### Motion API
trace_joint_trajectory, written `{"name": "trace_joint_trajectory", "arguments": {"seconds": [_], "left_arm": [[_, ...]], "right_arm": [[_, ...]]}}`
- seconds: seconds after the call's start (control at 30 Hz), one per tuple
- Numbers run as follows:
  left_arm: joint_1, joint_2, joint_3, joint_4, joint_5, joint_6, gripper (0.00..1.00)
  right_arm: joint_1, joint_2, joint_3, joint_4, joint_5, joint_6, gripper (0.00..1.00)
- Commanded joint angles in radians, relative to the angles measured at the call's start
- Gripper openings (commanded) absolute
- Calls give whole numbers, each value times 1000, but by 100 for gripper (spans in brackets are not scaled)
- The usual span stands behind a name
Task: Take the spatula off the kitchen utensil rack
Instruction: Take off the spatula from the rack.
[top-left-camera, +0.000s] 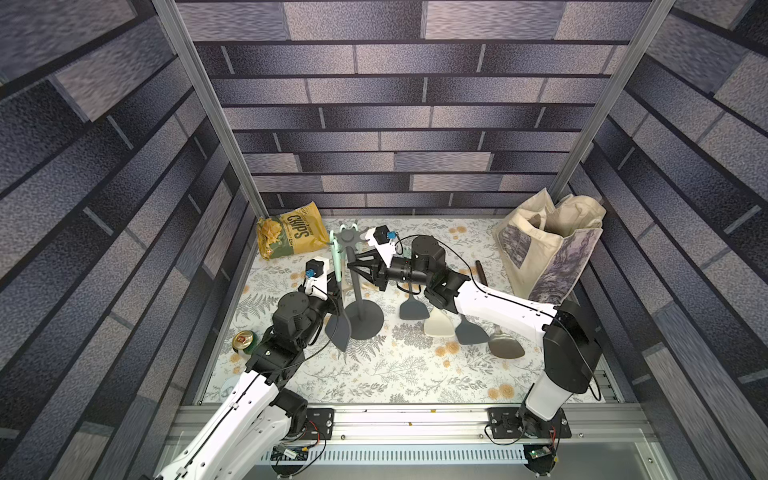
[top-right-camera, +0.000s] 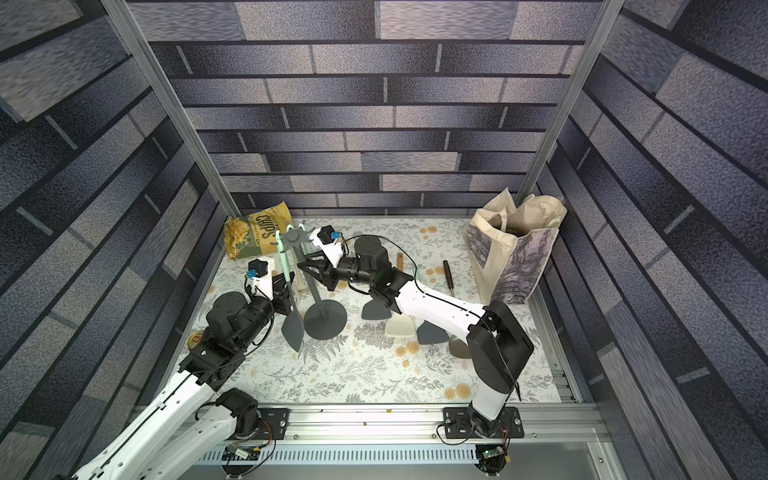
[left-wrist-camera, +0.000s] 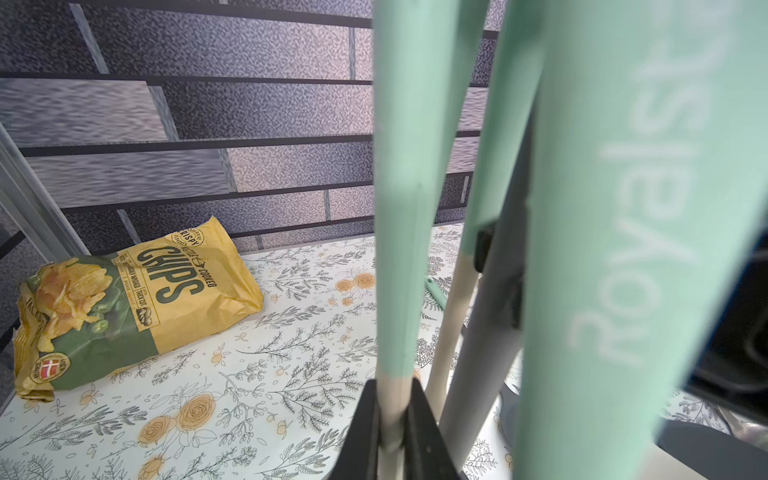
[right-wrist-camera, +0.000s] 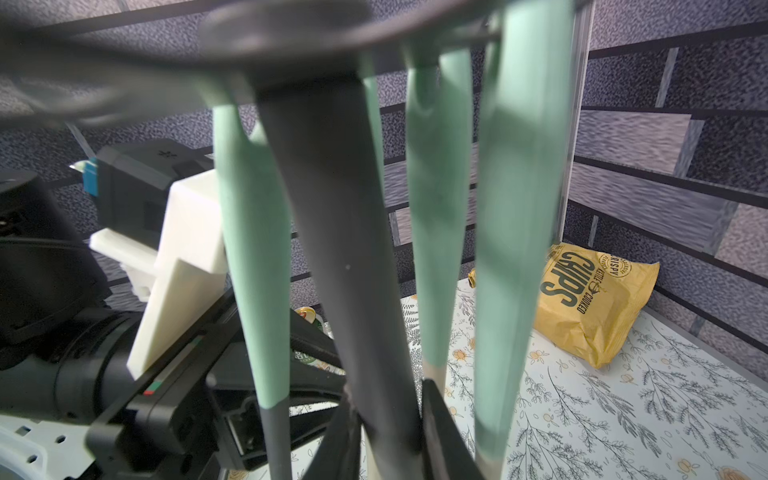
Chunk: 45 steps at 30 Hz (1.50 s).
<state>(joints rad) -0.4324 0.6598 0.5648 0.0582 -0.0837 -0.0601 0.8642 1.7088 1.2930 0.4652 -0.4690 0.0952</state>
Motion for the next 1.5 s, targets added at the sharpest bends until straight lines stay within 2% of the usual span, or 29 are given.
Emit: {"name": "trace_joint_trajectory", "arguments": {"seconds": [0.0, 0.6, 1.03, 1.27, 1.47], "left_arm": [[1, -34, -9, 41, -60, -5, 12], [10, -118, -14, 97, -128, 13, 11], [21, -137, -5, 62, -207, 43, 12], [23, -102, 11, 28, -223, 31, 13], [24, -83, 17, 15, -263, 18, 12]], "right_arm": [[3, -23, -20, -47, 35, 26, 17], [4, -27, -25, -63, 69, 6, 17], [3, -32, -23, -71, 67, -4, 18], [4, -41, -15, -67, 69, -8, 24], [3, -42, -10, -66, 72, -12, 39]]}}
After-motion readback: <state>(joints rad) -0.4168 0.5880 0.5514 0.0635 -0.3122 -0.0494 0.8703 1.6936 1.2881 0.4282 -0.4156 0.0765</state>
